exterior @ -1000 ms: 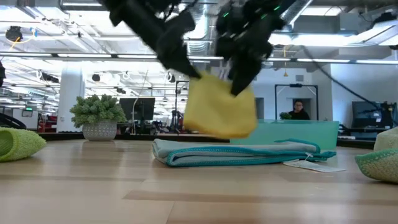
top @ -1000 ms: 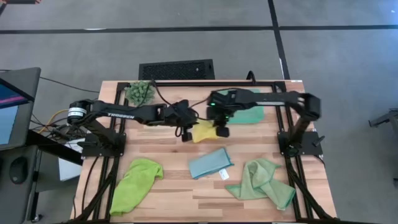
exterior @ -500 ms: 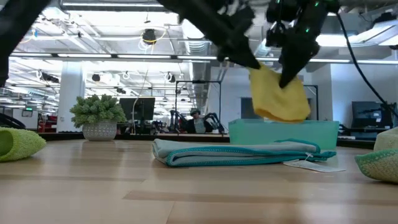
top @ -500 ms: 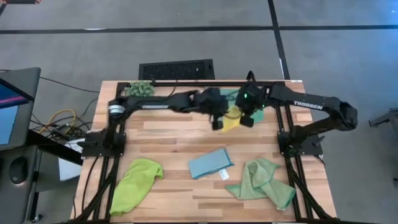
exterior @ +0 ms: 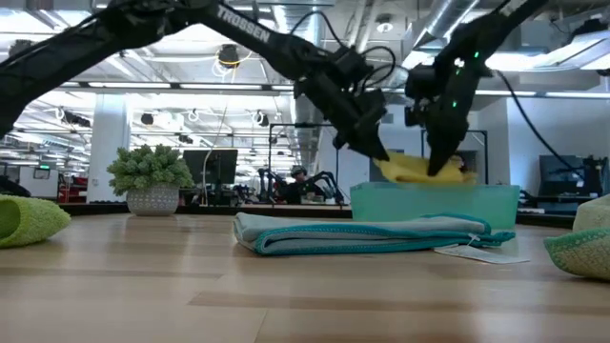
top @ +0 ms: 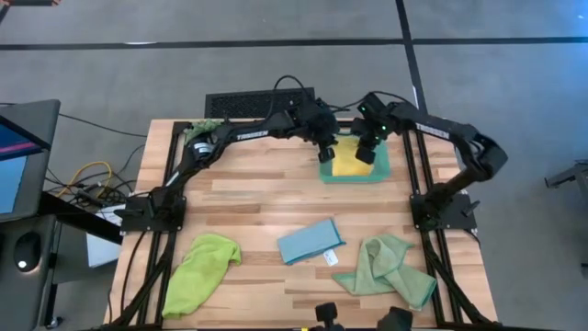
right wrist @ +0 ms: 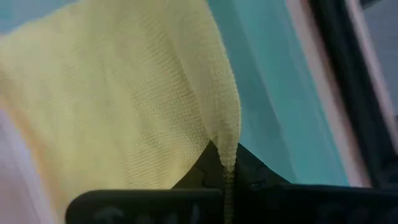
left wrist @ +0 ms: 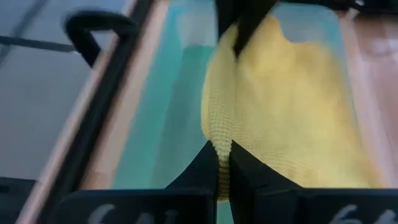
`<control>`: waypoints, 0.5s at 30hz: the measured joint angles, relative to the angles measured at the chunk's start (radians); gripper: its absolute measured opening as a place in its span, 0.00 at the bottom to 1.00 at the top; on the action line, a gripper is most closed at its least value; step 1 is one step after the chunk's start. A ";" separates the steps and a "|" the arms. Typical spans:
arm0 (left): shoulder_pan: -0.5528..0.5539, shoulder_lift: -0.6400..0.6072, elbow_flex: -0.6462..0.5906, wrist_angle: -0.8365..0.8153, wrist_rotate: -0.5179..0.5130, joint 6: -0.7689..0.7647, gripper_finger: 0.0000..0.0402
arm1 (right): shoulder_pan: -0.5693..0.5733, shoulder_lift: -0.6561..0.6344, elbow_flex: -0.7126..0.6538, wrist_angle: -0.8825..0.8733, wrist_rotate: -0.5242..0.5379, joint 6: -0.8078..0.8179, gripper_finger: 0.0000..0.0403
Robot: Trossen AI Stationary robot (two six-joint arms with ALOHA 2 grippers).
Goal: Fold microfiber towels
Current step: Put the yellow microfiber cloth into the blue bin
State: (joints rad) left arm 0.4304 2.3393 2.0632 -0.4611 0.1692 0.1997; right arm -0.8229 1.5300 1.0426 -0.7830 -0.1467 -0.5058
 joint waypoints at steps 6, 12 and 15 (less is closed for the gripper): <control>0.021 0.022 -0.033 0.006 -0.004 0.054 0.00 | 0.005 0.093 0.001 0.069 -0.006 -0.018 0.04; 0.028 0.023 -0.047 0.000 -0.048 0.093 0.00 | 0.017 0.196 0.004 0.148 -0.019 -0.029 0.03; 0.026 0.025 -0.057 0.002 -0.059 0.110 0.00 | 0.018 0.225 0.002 0.173 -0.019 -0.030 0.04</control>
State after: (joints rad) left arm 0.4562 2.3638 2.0064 -0.4587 0.1104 0.3093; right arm -0.8051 1.7552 1.0445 -0.6095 -0.1655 -0.5357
